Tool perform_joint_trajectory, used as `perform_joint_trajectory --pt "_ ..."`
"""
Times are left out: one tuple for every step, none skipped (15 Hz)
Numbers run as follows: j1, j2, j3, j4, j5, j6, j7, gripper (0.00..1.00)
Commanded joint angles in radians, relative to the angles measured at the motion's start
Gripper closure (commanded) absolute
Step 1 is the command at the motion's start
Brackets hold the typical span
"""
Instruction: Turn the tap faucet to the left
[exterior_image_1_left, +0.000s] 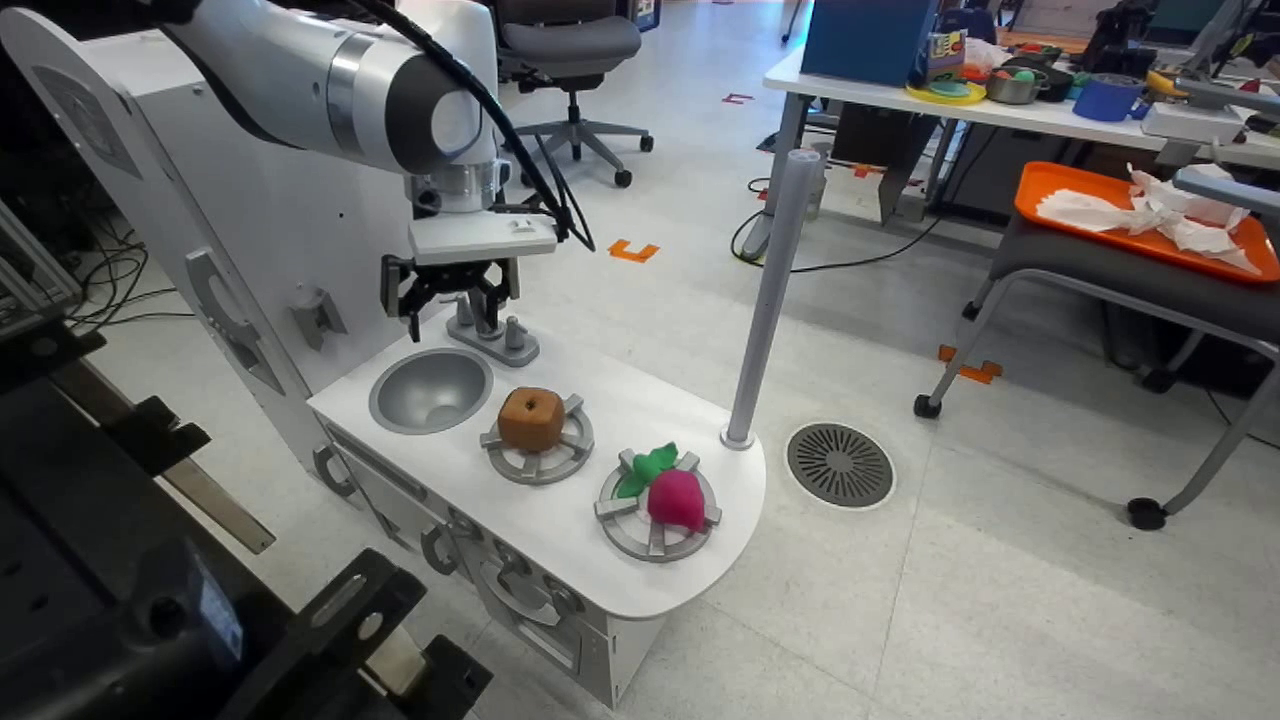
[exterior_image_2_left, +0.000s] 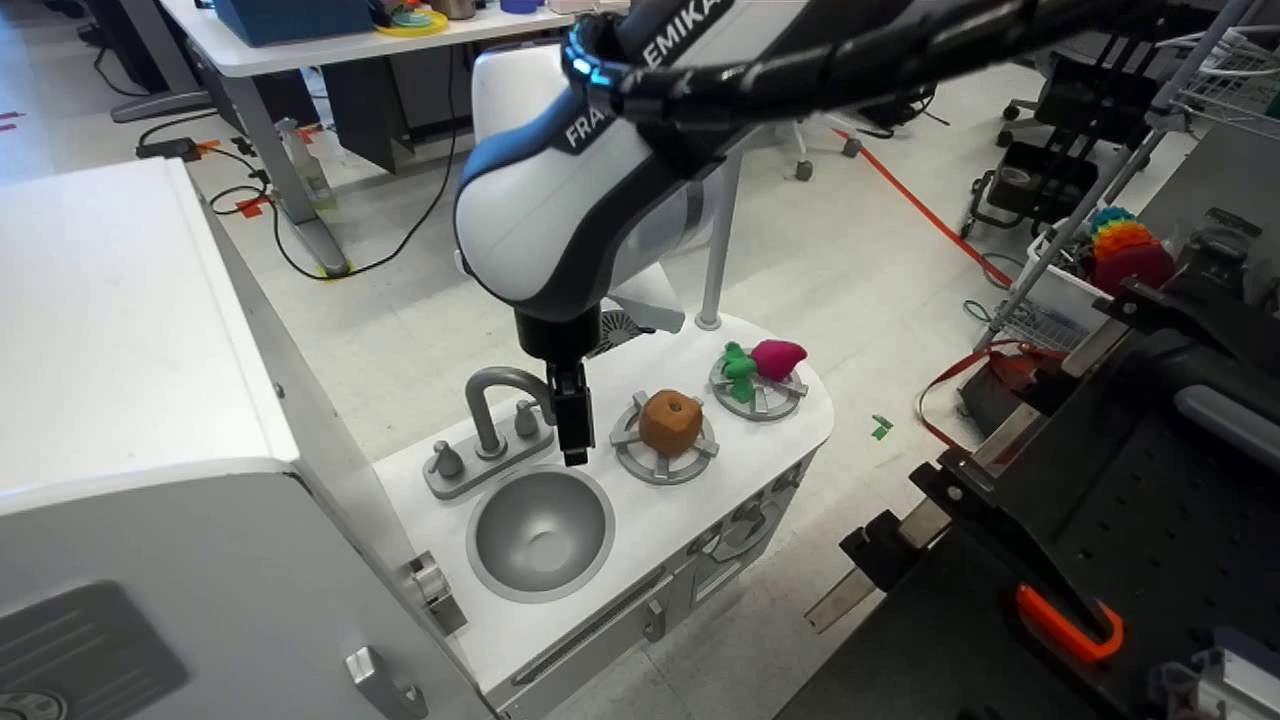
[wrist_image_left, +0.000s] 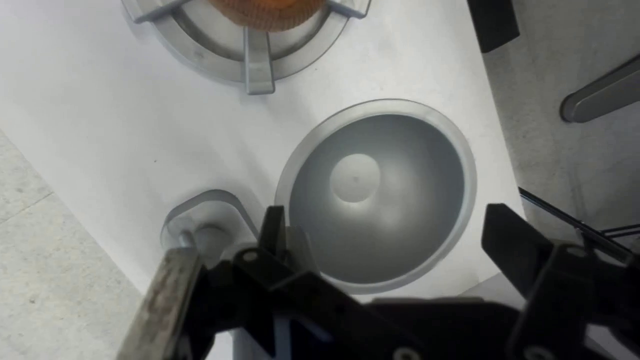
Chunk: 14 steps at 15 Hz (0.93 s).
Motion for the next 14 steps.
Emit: perform_joint_trajectory --pt "-0.026 0.002 0.055 0.022 0.030 -0.116 -0.077 0.00" --pt "-0.030 0.003 0.064 0.025 0.035 -0.138 -0.091 0.00" --pt "-0.033 0.005 0.071 0.030 0.039 -0.152 -0.099 0.00" --pt "-0.035 0.007 0.077 0.034 0.043 -0.154 -0.104 0.00" --pt "-0.034 0.009 0.079 0.039 0.047 -0.158 -0.102 0.00" --pt "-0.027 0.014 0.072 0.049 0.053 -0.150 -0.067 0.00" --pt "-0.020 0.017 0.062 0.056 0.056 -0.136 -0.039 0.00" --pt "0.014 0.030 0.012 0.082 0.043 -0.083 0.073 0.00" --pt "0.022 0.036 -0.004 0.098 0.038 -0.082 0.118 0.00" --pt "0.048 0.048 -0.051 0.130 0.068 -0.074 0.150 0.00" --pt "0.070 -0.090 -0.041 -0.019 0.031 -0.065 0.280 0.00" --pt "0.077 -0.104 -0.059 -0.018 0.030 -0.065 0.336 0.00" --pt "0.089 -0.124 -0.071 -0.023 0.028 -0.074 0.402 0.00" --pt "0.054 -0.043 -0.033 0.040 0.033 -0.071 0.286 0.00"
